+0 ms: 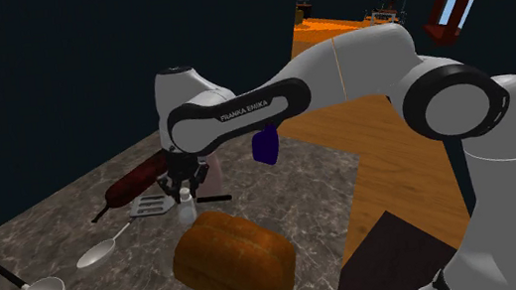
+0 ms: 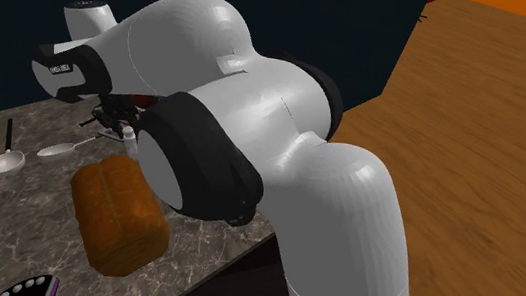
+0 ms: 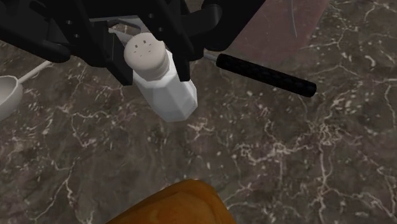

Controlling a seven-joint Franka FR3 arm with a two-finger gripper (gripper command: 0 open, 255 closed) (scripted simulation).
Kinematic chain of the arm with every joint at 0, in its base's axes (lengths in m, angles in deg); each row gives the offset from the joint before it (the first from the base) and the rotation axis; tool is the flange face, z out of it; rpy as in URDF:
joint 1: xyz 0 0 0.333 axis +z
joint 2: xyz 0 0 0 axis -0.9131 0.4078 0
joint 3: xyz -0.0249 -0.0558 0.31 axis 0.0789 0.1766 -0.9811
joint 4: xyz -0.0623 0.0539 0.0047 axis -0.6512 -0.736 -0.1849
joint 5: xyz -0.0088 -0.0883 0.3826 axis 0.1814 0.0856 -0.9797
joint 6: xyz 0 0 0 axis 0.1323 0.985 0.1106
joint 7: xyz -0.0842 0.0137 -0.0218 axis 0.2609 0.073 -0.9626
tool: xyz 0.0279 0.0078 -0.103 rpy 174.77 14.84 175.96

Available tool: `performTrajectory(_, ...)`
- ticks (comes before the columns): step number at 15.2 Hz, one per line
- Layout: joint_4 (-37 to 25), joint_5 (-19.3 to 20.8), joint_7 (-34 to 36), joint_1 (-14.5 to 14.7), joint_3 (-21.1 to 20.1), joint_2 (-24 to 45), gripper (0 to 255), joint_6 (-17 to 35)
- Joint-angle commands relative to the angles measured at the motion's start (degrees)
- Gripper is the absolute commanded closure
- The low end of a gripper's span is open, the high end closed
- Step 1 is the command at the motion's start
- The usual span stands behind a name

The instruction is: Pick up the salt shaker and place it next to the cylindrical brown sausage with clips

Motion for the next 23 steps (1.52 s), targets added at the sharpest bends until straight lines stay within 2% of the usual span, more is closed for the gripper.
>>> performTrajectory(1,0.3,0.0,0.0,0.0,0.0,-0.1,255,0.2)
performTrajectory(5,0.3,0.0,0.0,0.0,0.0,-0.1,255,0.2)
performTrajectory(6,0.3,0.0,0.0,0.0,0.0,-0.1,0,0.2)
performTrajectory(11,0.3,0.0,0.0,0.0,0.0,-0.1,0,0.2)
performTrajectory(15,-3.4,-0.6,-0.3,-0.3,-0.3,-2.4,0,-5.7)
performTrajectory(23,-3.4,-0.6,-0.3,-0.3,-0.3,-2.4,0,-5.7)
